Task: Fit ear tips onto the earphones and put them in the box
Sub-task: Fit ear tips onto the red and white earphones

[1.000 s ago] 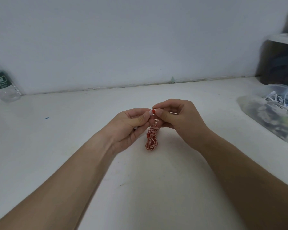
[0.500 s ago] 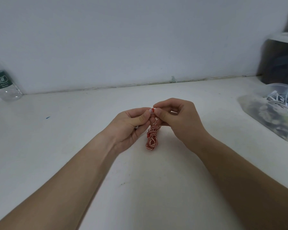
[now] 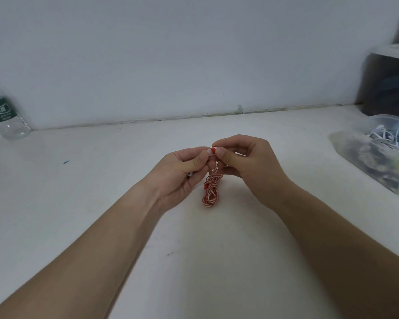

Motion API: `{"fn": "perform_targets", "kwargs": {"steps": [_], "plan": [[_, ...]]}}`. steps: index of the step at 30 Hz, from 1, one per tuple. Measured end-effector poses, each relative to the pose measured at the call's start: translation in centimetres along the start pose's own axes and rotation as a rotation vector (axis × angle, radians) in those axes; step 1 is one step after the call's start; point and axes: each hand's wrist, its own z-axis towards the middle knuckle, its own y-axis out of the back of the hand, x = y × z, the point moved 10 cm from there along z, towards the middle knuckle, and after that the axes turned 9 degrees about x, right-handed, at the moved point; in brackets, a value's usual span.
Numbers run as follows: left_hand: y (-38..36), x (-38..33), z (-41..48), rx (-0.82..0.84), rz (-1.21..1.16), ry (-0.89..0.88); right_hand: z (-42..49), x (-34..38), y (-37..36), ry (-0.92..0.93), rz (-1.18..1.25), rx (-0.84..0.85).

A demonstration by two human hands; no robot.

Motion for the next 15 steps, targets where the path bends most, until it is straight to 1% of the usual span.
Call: {"fn": "perform_targets", "kwargs": {"steps": [7,10,15], "plan": [[-0.2,-0.1,0.0,0.006,0.036,-0.019,0.0,0.5,0.2,0.032,-0.059,-0.024],[-0.1,-0.3,0.0,-0.008,0.067,-0.044,-0.1,0.9,0.1,0.063,-0.121,-0.051],[0.1,-0.2,-0.1,-0.029,0.050,-0.045,0.0,1.3,0.2,0.092,-0.180,-0.058]]}}
